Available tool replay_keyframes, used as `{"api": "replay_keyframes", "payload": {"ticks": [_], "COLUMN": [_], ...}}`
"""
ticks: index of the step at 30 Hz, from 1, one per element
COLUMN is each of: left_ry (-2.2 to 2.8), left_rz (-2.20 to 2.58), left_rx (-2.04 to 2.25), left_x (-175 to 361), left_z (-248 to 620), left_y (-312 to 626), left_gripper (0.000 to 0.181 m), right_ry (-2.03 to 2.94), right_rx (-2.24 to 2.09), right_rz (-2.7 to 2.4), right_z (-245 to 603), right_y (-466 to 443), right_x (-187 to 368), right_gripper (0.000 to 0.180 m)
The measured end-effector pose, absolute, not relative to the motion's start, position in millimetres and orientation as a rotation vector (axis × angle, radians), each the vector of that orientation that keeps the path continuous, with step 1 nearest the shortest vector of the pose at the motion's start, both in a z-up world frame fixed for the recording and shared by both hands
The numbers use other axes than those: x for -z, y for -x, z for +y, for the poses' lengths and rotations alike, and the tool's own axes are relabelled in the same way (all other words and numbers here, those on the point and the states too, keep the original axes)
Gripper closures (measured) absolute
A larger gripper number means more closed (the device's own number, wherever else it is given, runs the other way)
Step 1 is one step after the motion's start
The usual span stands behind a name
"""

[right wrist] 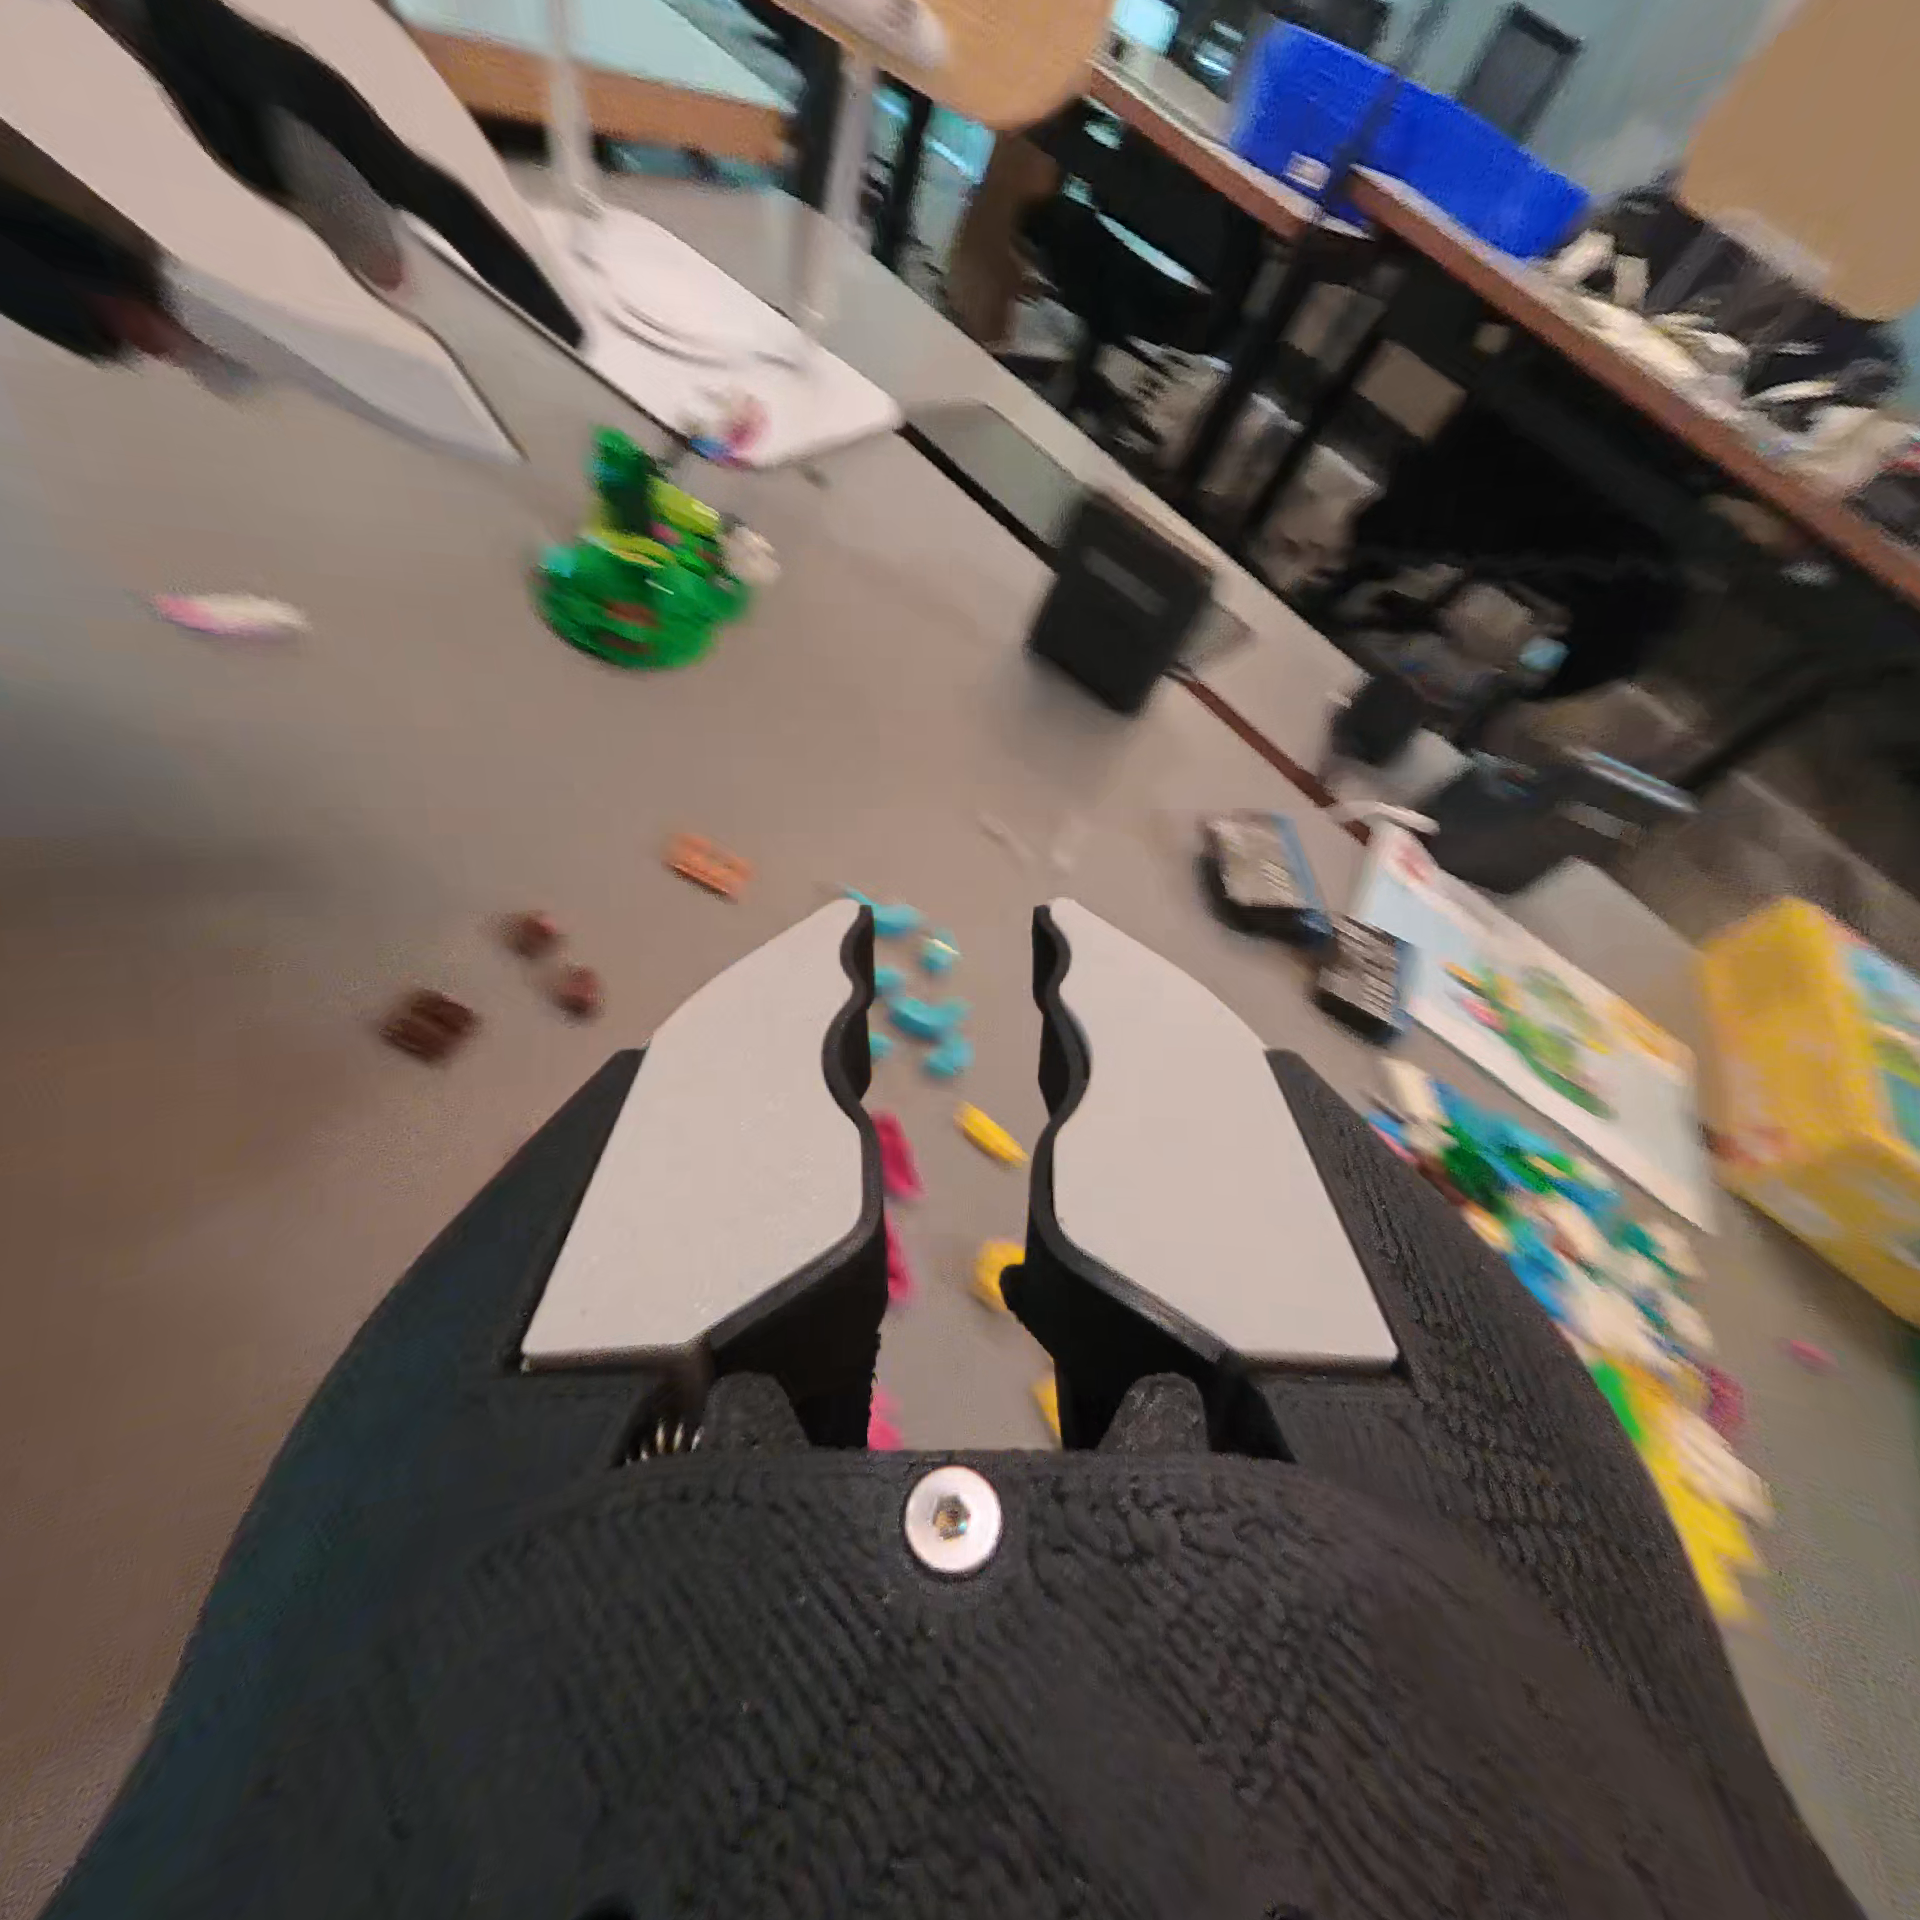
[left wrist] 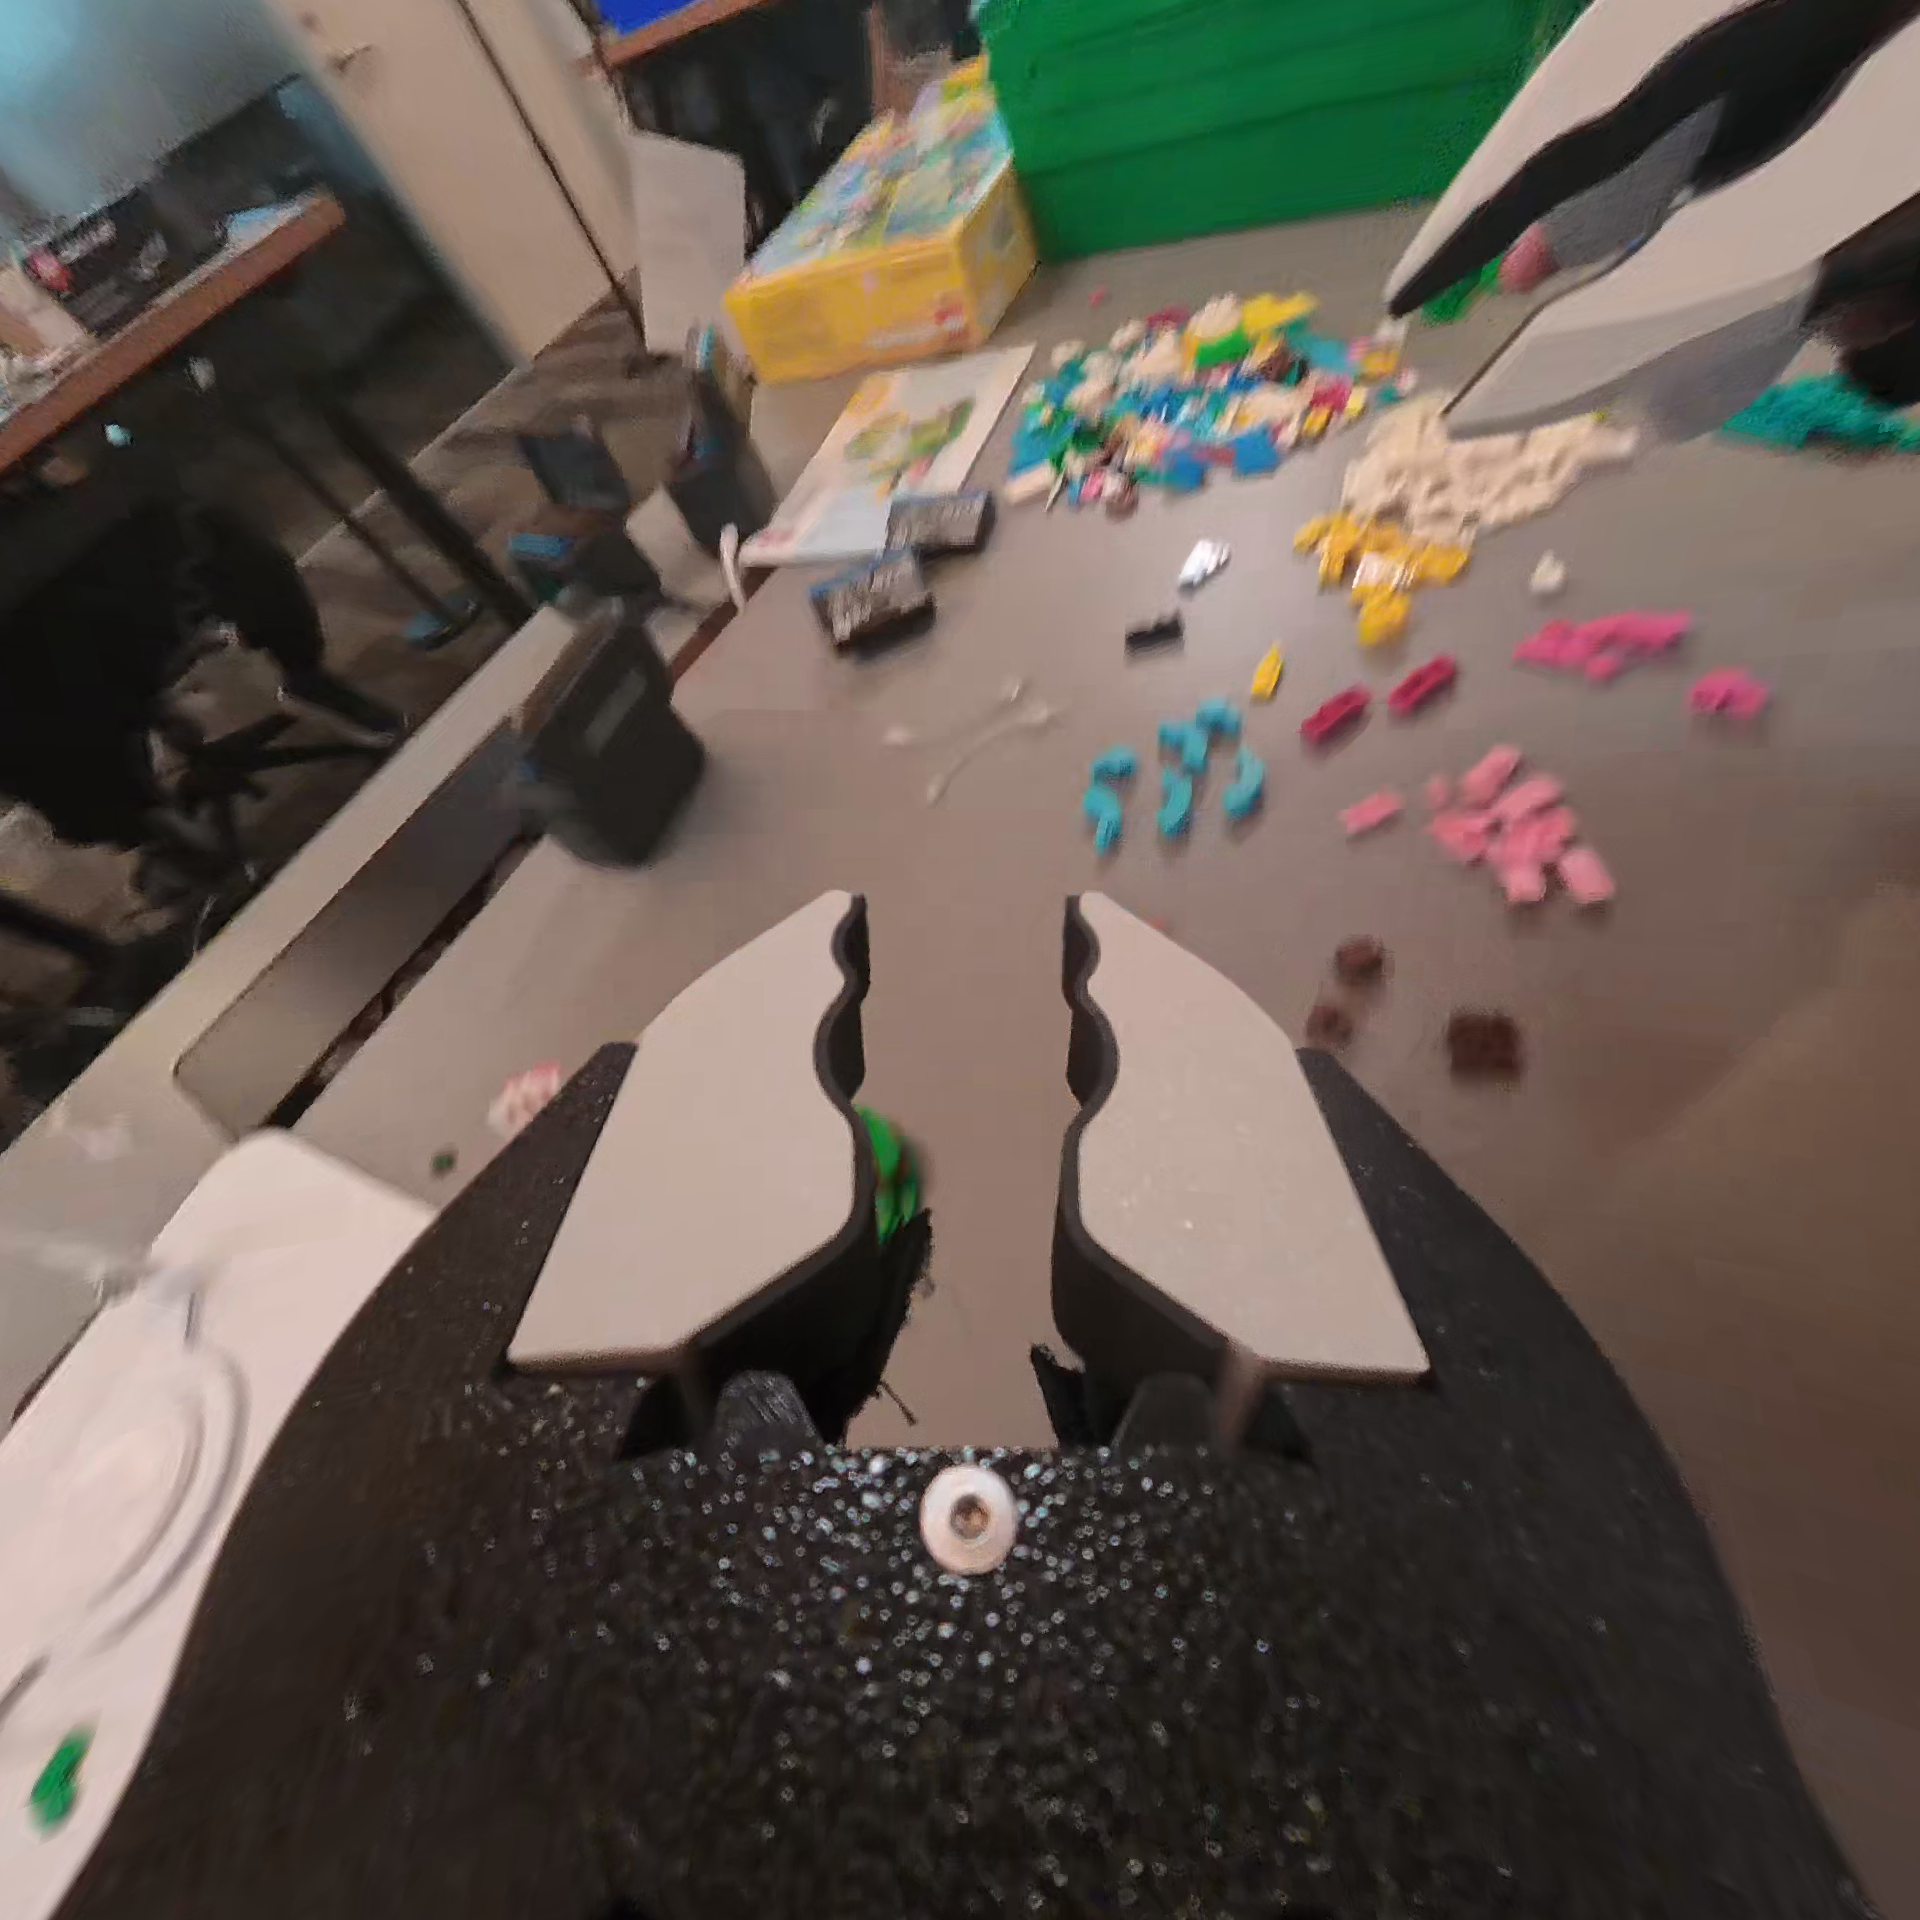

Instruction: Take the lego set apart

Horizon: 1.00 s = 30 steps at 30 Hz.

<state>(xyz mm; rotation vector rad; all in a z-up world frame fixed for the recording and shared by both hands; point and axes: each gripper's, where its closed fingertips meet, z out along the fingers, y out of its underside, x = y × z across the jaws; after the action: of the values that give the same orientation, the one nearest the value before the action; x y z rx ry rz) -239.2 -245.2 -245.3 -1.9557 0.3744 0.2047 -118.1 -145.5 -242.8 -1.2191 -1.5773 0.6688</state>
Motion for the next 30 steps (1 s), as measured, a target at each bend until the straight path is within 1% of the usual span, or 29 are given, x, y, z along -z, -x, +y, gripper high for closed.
{"api": "replay_keyframes", "payload": {"ticks": [5,8,11,12,13,18,21,25,27,29,30], "left_ry": [2.291,2.421,2.495,2.497,2.485,2.447,2.373,2.271,2.23,2.187,2.169], "left_rz": [0.343,0.334,0.295,0.286,0.292,0.467,0.649,0.833,0.88,0.887,0.884], "left_rx": [-0.03,-0.115,-0.081,-0.08,-0.093,-0.121,-0.114,-0.121,-0.077,-0.013,0.007], "left_x": [309.2,337.0,353.8,356.9,358.7,360.5,359.9,357.9,357.4,356.3,356.2], "left_z": [-315.4,-343.1,-357.4,-357.5,-355.9,-350.5,-343.7,-335.3,-335.6,-339.0,-341.0], "left_y": [248.8,258.3,258.3,259.2,260.6,258.4,251.1,235.6,225.4,216.9,215.6], "left_gripper": [0.143,0.14,0.137,0.141,0.153,0.174,0.174,0.174,0.174,0.174,0.174], "right_ry": [1.124,1.064,1.051,1.045,1.035,0.916,0.868,0.862,0.856,0.846,0.832], "right_rx": [-0.966,-1.023,-1.011,-1.005,-1.0,-1.021,-1.105,-0.927,-0.954,-0.961,-0.976], "right_rz": [-1.819,-2.03,-2.188,-2.218,-2.243,-2.234,-2.208,-2.234,-2.266,-2.297,-2.313], "right_z": [-237.1,-281.9,-309.8,-315.5,-320.0,-330.3,-336.1,-325.8,-332.7,-336.8,-340.1], "right_y": [168.9,193.6,214.6,220.5,224.9,228.7,224.7,225.4,222.3,219.5,217.5], "right_x": [258.7,283.8,311.1,317.6,322.5,322.1,321.3,339.5,343.9,347.2,347.5], "right_gripper": [0.152,0.154,0.154,0.154,0.155,0.155,0.155,0.155,0.156,0.164,0.171]}}
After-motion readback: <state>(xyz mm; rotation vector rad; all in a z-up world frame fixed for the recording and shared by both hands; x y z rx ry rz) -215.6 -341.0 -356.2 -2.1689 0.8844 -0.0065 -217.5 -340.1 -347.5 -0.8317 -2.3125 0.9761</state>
